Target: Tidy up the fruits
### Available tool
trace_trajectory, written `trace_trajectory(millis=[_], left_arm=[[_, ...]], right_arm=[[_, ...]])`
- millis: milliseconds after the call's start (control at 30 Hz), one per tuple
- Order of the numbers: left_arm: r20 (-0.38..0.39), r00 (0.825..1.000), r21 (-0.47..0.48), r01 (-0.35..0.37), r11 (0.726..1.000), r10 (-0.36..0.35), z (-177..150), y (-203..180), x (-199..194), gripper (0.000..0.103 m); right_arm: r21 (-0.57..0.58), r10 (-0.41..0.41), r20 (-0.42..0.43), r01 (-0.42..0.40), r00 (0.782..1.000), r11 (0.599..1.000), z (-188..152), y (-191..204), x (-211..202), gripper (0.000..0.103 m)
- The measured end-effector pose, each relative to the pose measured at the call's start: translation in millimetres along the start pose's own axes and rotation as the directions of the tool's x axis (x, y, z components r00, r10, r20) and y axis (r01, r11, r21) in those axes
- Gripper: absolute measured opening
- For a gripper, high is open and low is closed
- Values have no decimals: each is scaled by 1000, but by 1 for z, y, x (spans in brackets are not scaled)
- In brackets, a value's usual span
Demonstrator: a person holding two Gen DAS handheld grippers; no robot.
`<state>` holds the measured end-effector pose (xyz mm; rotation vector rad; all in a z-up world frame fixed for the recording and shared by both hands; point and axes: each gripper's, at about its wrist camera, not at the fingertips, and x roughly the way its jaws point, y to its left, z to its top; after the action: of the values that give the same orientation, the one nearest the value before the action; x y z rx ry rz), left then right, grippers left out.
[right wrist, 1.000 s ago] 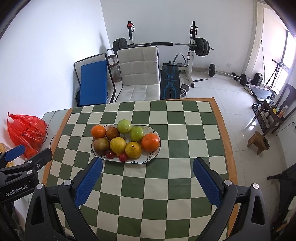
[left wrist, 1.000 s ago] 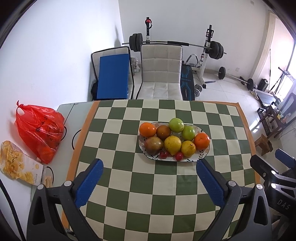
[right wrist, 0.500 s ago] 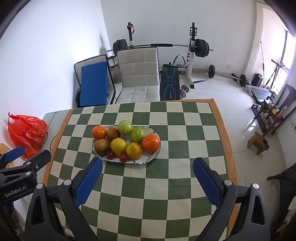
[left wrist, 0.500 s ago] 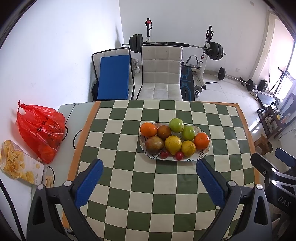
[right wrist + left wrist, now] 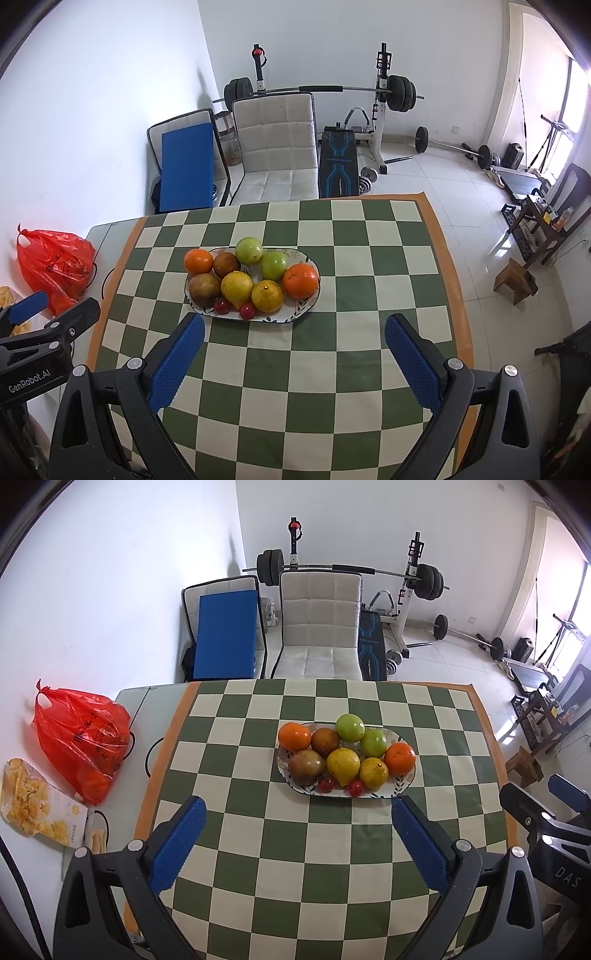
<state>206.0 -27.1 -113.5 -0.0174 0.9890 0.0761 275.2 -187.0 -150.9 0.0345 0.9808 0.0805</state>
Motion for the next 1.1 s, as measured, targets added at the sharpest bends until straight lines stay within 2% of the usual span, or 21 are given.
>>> trace_trajectory(millis=[1100], left_arm=[[2,1000,3,6,1000,-6,-3,-7,-5,103]], right_arm=[[14,7,9,-7,1000,1000,-5,1,-10,100]])
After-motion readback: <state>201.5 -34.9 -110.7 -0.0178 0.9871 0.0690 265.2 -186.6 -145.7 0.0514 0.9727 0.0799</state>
